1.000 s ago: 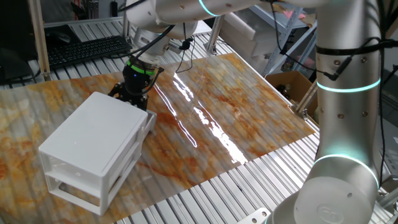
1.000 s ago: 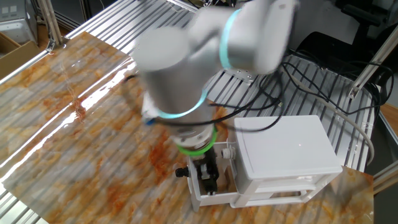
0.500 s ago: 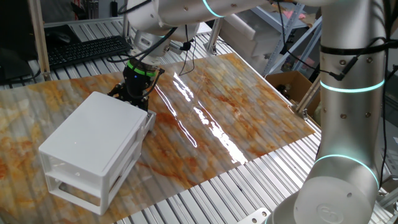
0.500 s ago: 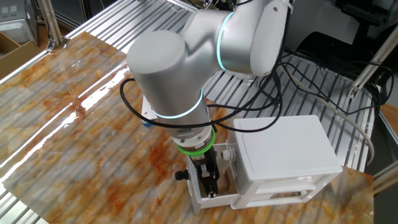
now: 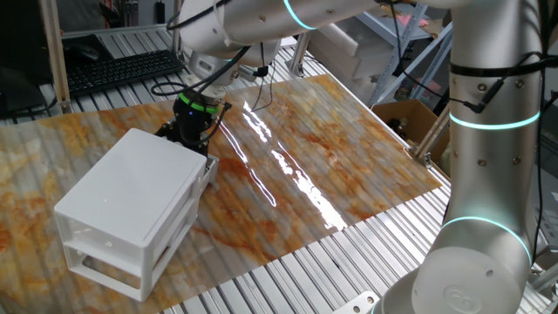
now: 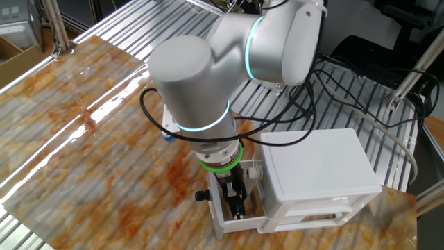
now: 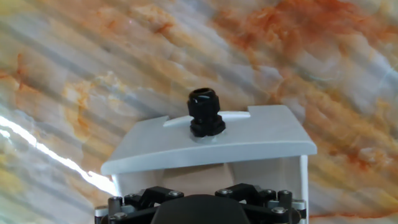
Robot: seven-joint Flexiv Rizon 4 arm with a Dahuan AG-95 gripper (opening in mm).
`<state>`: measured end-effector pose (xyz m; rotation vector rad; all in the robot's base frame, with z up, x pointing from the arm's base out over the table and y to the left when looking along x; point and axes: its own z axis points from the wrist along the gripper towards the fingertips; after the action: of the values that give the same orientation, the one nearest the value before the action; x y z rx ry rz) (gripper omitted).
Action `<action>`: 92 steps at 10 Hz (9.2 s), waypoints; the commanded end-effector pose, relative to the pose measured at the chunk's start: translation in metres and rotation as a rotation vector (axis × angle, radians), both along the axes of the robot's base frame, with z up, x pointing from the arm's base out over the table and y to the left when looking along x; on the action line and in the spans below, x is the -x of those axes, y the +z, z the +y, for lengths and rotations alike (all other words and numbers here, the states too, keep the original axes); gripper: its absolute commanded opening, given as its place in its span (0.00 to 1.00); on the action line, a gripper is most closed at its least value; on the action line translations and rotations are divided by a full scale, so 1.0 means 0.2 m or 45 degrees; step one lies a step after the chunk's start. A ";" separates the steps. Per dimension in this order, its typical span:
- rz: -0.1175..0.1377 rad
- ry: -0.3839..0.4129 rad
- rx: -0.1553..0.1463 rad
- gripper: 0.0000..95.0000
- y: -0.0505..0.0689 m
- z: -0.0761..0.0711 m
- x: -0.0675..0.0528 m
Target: Take something out of a drawer
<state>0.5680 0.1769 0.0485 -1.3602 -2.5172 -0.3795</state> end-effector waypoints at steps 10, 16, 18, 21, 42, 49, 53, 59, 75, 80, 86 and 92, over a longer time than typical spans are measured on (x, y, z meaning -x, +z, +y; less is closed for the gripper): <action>-0.046 0.034 0.012 0.00 -0.03 0.02 0.00; -0.042 0.085 0.046 0.00 0.00 0.02 0.00; -0.029 0.095 0.056 0.00 0.03 0.01 0.00; -0.011 0.110 0.061 0.00 0.11 0.00 0.02; 0.004 0.169 0.071 0.00 0.39 -0.11 0.02; 0.023 0.254 0.067 0.00 0.48 -0.16 0.00; -0.028 0.652 0.146 0.00 0.54 -0.22 0.03; -0.083 1.014 0.177 0.00 0.56 -0.38 0.07; -0.100 1.120 0.190 0.00 0.47 -0.57 0.08; -0.118 1.065 0.168 0.00 0.47 -0.56 0.07; -0.117 0.878 0.188 0.00 0.47 -0.56 0.07; -0.123 0.900 0.202 0.00 0.47 -0.56 0.07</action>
<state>0.5532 0.0642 0.1421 -0.4507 -2.9392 -0.0822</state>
